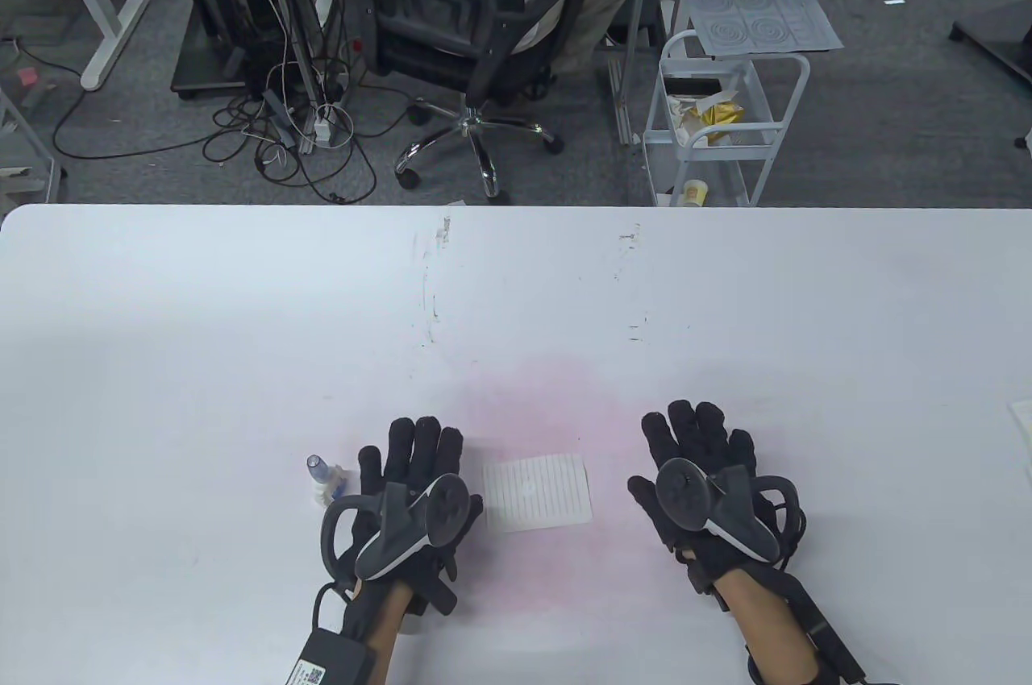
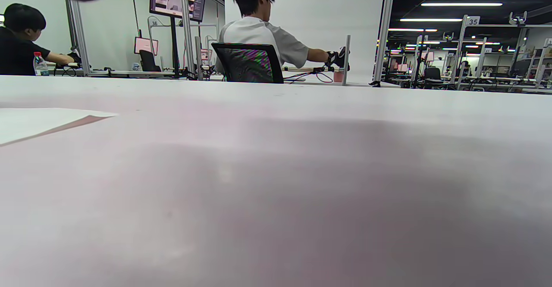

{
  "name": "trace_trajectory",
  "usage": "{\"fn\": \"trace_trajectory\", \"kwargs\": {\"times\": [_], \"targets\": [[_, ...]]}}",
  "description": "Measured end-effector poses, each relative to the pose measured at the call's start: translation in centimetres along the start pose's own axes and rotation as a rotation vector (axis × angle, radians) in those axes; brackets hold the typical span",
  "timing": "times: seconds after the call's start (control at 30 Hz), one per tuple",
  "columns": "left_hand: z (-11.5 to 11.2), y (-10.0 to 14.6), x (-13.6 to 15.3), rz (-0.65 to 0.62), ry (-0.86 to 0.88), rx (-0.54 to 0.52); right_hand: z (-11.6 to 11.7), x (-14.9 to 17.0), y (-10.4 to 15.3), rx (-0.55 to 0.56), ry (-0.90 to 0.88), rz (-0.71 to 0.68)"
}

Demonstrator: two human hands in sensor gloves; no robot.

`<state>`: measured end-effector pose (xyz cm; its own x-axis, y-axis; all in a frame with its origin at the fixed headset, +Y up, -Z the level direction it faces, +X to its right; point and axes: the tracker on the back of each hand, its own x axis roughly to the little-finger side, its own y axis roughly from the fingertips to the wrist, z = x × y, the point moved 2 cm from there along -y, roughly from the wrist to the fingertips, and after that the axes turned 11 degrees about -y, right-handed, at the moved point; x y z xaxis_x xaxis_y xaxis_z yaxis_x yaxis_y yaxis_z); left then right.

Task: Brush correction fluid to cover black text

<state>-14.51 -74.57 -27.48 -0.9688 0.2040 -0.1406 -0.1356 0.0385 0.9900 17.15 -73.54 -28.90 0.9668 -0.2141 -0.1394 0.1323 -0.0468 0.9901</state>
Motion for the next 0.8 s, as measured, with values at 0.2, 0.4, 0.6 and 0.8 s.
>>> {"fn": "trace_trajectory", "kwargs": {"times": [0.2, 0.4, 0.6, 0.8], "targets": [[-0.03, -0.02, 0.12, 0.004, 0.003, -0.005, 0.06, -0.03, -0.01, -0.002, 0.002, 0.001], [0.17, -0.01, -0.05, 0.003, 0.005, -0.025, 0.06, -0.11, 0.01, -0.007, 0.008, 0.0], [0.11, -0.02, -0.05, 0.004, 0.0, -0.023, 0.05, -0.14, -0.01, -0.008, 0.006, -0.002], [0.15, 0.02, 0.0, 0.005, 0.003, -0.023, 0.14, -0.22, -0.01, -0.013, 0.014, 0.001]]}}
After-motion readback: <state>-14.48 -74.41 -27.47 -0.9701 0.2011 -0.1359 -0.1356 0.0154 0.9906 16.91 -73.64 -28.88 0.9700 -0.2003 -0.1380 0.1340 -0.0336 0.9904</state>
